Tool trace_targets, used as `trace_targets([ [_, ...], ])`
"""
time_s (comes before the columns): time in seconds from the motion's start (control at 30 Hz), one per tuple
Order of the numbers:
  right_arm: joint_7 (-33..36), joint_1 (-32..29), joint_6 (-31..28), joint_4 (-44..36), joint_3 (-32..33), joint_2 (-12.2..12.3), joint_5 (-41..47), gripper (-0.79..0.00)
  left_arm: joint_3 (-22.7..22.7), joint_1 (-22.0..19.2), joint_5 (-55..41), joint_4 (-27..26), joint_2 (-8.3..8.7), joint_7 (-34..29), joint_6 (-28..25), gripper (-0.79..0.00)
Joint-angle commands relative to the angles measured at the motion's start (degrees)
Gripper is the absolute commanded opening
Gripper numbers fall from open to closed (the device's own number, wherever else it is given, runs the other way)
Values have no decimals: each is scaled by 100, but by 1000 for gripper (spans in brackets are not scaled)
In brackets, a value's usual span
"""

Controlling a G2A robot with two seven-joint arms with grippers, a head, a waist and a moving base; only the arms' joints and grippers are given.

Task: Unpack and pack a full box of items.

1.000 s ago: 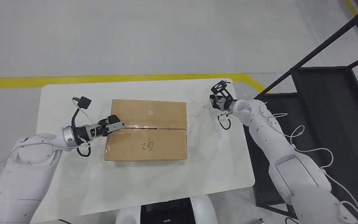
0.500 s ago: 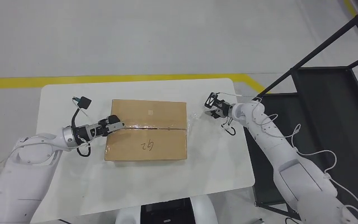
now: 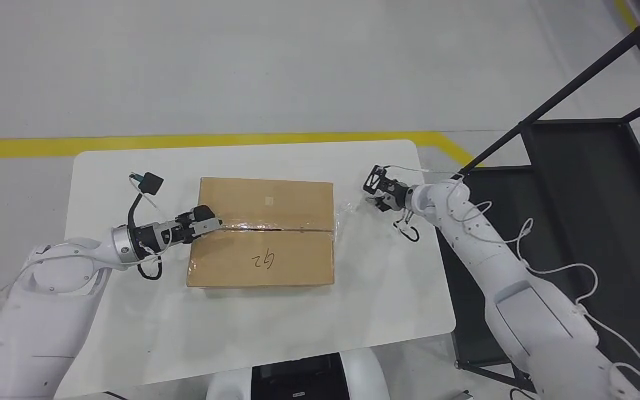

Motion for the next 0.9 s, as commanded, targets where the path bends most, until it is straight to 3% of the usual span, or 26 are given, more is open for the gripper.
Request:
trace_targets([
  [0.0,37,39,1,80,-30,-26,16,-502,0,0,0,0,0,0,0,0],
  [0.3,82,133,83,298,-173,-101,-111,-428,0,0,0,0,0,0,0,0],
  [0.4,41,134,81,323,-197,-112,-131,-542,0,0,0,0,0,0,0,0],
  [0.47,28,142,71,341,-208,-118,-141,-760,0,0,0,0,0,0,0,0],
  [0.5,29,150,64,350,-211,-121,-139,-785,0,0,0,0,0,0,0,0],
  [0.87,-132,260,-160,292,-51,-53,0,-785,0,0,0,0,0,0,0,0],
])
